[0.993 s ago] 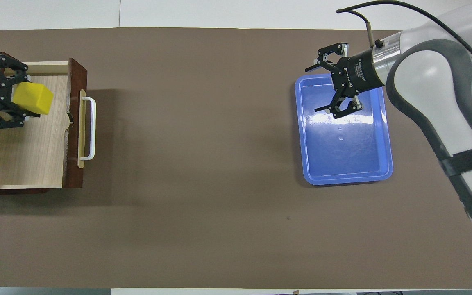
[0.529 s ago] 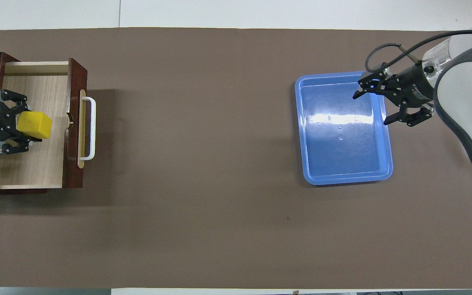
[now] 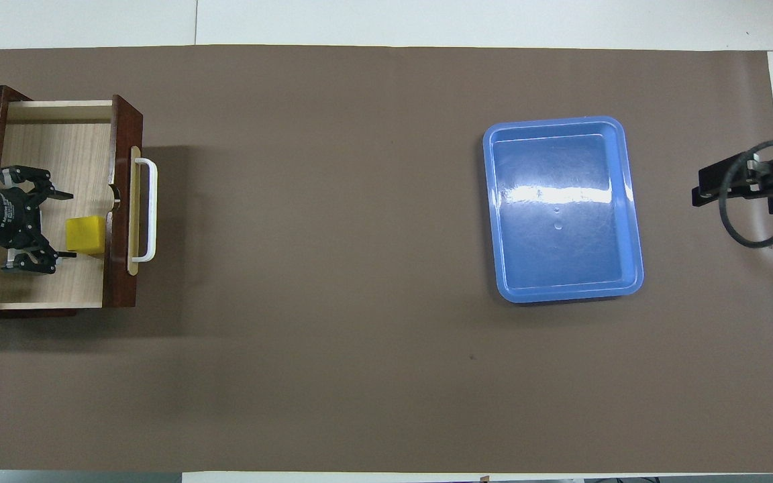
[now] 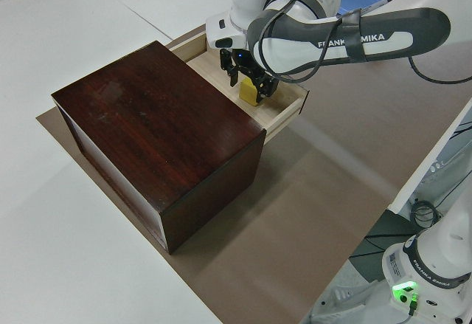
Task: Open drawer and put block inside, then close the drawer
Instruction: 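Push the drawer shut with the left gripper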
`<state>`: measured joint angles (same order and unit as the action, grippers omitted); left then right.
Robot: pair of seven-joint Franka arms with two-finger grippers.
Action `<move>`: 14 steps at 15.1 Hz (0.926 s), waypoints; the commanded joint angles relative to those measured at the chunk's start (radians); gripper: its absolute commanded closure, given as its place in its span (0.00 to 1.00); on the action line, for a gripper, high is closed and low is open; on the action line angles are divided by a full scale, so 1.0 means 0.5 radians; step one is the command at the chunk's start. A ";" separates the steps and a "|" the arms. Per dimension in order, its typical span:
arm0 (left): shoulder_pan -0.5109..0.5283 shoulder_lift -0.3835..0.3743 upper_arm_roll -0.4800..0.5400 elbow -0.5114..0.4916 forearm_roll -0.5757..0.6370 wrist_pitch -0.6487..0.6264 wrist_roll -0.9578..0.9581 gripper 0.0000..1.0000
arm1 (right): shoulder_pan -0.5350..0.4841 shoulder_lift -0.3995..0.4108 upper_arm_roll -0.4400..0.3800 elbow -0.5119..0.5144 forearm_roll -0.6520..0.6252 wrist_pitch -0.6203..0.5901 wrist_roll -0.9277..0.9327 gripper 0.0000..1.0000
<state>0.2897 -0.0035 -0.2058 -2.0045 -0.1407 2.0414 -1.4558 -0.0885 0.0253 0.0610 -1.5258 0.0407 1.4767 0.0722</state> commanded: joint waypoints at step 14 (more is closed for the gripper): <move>-0.325 0.222 0.013 0.238 0.579 -0.057 -0.356 0.00 | -0.087 -0.032 0.019 -0.118 -0.039 -0.039 -0.194 0.00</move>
<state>0.0742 0.1069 -0.1989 -1.9147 0.1220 2.0176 -1.6729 -0.1119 -0.0097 0.0617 -1.6048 0.0159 1.4657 -0.0335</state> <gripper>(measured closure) 0.000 0.000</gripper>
